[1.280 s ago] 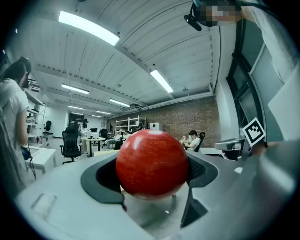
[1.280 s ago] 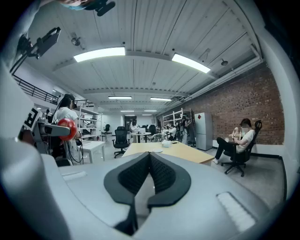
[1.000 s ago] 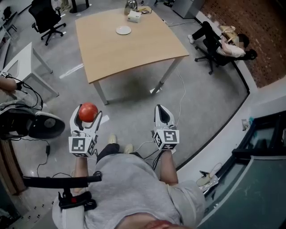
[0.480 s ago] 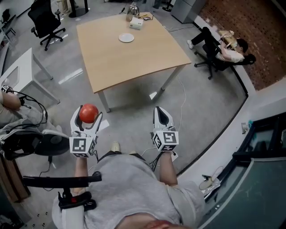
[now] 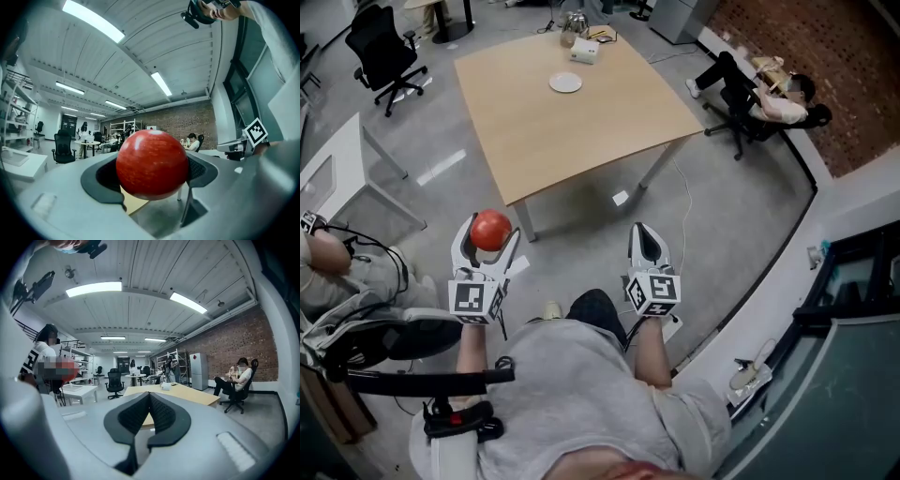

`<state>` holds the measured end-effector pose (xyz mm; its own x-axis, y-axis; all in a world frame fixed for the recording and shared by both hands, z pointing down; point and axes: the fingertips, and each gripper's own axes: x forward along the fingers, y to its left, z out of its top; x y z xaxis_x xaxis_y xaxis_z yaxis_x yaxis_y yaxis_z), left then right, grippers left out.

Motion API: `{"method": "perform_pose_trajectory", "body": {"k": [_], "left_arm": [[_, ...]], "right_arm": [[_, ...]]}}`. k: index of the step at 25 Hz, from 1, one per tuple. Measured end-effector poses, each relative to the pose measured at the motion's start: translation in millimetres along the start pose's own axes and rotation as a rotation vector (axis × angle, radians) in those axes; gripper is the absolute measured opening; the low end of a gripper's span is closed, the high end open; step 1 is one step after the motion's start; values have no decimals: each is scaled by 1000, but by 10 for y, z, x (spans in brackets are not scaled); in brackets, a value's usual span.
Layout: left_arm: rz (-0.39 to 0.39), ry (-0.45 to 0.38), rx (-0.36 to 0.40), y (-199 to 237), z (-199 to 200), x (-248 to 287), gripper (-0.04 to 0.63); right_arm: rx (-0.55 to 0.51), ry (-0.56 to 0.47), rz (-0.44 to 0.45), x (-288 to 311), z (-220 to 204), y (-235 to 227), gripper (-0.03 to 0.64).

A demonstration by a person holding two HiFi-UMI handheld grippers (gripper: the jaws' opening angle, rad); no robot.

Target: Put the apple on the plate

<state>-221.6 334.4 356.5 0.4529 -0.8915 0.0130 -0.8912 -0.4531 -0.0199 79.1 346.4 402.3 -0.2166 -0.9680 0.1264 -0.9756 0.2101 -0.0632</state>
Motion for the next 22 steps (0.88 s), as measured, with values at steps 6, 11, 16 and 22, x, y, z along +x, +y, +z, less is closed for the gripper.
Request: {"method": "perform_pose_trajectory", "body": {"k": [6, 11, 16, 22], "left_arm": [[0, 1, -14, 148, -58, 136, 396], [10, 15, -21, 241, -172, 260, 396], [23, 27, -16, 327, -215, 543, 396], [25, 28, -7, 332, -159, 995, 396]], "right_arm": [[-19, 15, -3, 170, 31, 3, 6], [-16, 25, -1, 355, -18, -54, 6], [-12, 23, 16, 680, -11, -164, 6], [-5, 19, 23, 1075, 67, -440, 6]]}}
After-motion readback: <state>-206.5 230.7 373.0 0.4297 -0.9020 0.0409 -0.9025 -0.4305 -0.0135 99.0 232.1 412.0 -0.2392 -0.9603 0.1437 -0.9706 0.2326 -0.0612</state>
